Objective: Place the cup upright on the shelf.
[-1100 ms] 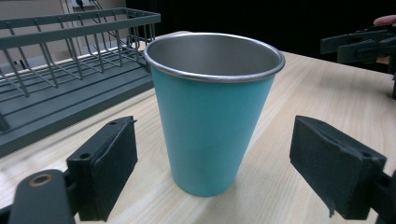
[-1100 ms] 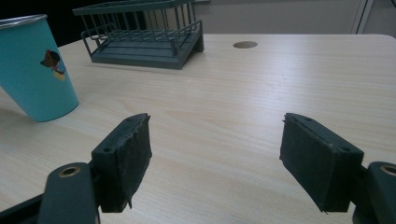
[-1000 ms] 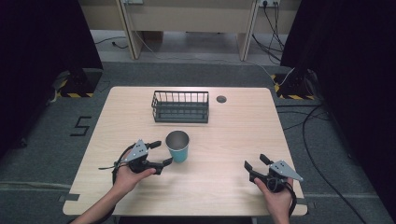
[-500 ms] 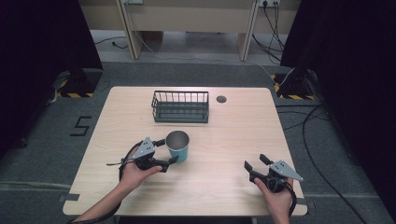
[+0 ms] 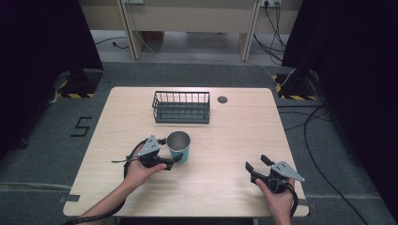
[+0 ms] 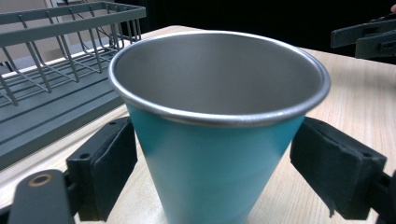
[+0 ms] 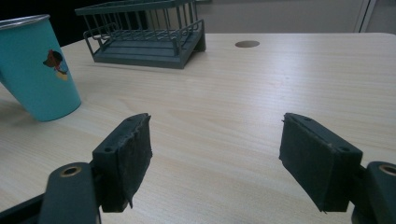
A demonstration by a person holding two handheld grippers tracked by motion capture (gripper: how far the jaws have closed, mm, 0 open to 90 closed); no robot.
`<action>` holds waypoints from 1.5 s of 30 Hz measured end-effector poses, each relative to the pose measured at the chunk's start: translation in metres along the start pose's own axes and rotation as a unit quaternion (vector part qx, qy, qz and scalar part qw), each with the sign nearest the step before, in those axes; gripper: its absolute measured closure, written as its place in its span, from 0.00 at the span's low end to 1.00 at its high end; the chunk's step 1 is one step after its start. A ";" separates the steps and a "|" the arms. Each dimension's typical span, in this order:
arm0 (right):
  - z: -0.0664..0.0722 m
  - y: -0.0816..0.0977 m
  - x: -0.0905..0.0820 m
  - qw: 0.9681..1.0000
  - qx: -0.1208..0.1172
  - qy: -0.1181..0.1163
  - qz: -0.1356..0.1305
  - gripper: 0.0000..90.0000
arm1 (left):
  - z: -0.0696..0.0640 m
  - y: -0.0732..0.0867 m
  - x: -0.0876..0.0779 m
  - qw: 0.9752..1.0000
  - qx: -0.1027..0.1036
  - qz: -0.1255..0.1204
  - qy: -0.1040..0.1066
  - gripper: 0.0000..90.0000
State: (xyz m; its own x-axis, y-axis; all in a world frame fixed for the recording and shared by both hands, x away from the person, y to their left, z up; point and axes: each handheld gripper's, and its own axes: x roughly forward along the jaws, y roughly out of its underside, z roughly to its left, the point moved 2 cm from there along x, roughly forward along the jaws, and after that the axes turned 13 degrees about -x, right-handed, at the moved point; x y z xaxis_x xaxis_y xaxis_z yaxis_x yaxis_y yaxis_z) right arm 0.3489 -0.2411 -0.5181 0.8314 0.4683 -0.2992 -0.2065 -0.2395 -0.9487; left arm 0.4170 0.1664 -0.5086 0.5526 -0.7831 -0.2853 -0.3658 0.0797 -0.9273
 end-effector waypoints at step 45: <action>0.000 0.000 0.001 1.000 0.001 -0.003 0.002 0.29 | -0.002 0.002 0.007 1.000 -0.004 -0.012 0.007 0.19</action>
State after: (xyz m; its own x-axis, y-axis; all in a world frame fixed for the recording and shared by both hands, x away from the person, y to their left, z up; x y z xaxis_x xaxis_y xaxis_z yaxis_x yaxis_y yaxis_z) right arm 0.3494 -0.2410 -0.5182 0.8275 0.4725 -0.3033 -0.2112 -0.2387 -0.9479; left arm 0.4183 0.1601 -0.5117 0.5505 -0.7938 -0.2585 -0.3588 0.0547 -0.9318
